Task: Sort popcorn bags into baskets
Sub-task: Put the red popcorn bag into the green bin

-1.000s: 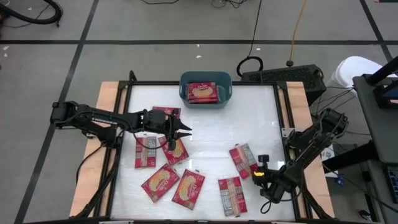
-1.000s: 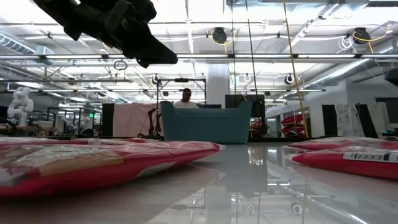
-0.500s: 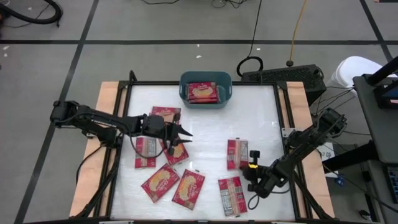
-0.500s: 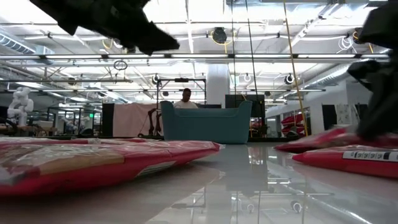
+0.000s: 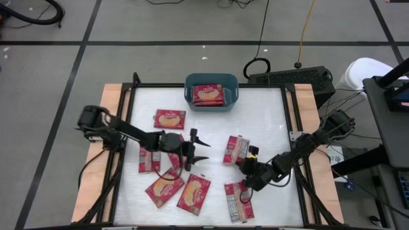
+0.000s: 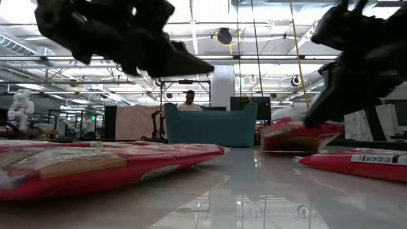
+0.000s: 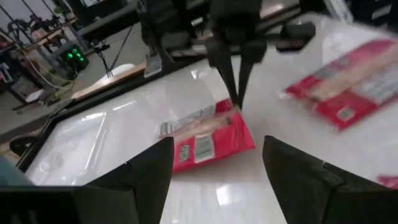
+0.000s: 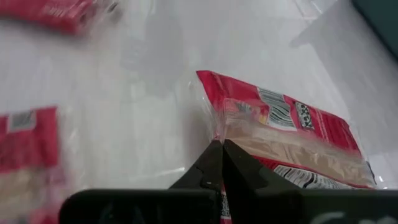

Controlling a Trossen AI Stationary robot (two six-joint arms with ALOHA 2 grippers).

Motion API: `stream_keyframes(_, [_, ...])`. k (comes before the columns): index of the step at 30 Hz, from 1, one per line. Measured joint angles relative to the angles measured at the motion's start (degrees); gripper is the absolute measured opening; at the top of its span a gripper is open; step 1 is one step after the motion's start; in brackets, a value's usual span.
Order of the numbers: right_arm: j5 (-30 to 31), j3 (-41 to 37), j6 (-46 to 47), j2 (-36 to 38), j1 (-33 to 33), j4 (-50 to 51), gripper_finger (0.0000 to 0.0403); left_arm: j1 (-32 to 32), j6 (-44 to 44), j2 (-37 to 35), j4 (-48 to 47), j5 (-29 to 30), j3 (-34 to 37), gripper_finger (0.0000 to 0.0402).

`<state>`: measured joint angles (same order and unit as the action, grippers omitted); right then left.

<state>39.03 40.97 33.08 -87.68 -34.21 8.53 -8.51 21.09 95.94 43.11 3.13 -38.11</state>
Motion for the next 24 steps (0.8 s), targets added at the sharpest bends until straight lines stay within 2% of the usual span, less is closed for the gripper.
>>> stream_keyframes(9, [-0.2, 0.0, -1.4, 4.5, 4.2, -2.6, 0.0000, -0.6, 7.6, 12.3, 1.9, 0.1, -6.1, 0.0238])
stream_keyframes(15, [-0.3, 0.1, -1.7, 8.4, 6.2, -2.7, 0.0000, -0.6, 9.3, 18.0, 2.1, 6.9, -12.5, 0.0256])
stream_keyframes(18, [-1.6, 0.1, -3.4, 9.7, 7.0, -3.3, 0.0000, 0.0, 8.7, 20.1, 2.3, 7.4, -15.4, 0.0260])
stream_keyframes(21, [-1.8, 0.1, -4.2, 10.8, 7.5, -3.5, 0.0000, 0.9, 6.4, 21.2, 2.1, 7.5, -17.5, 0.0243])
stream_keyframes(24, [-1.8, 0.1, -4.9, 11.8, 7.8, -3.6, 0.0000, 1.9, 5.0, 21.2, 1.5, 7.5, -18.3, 0.0192])
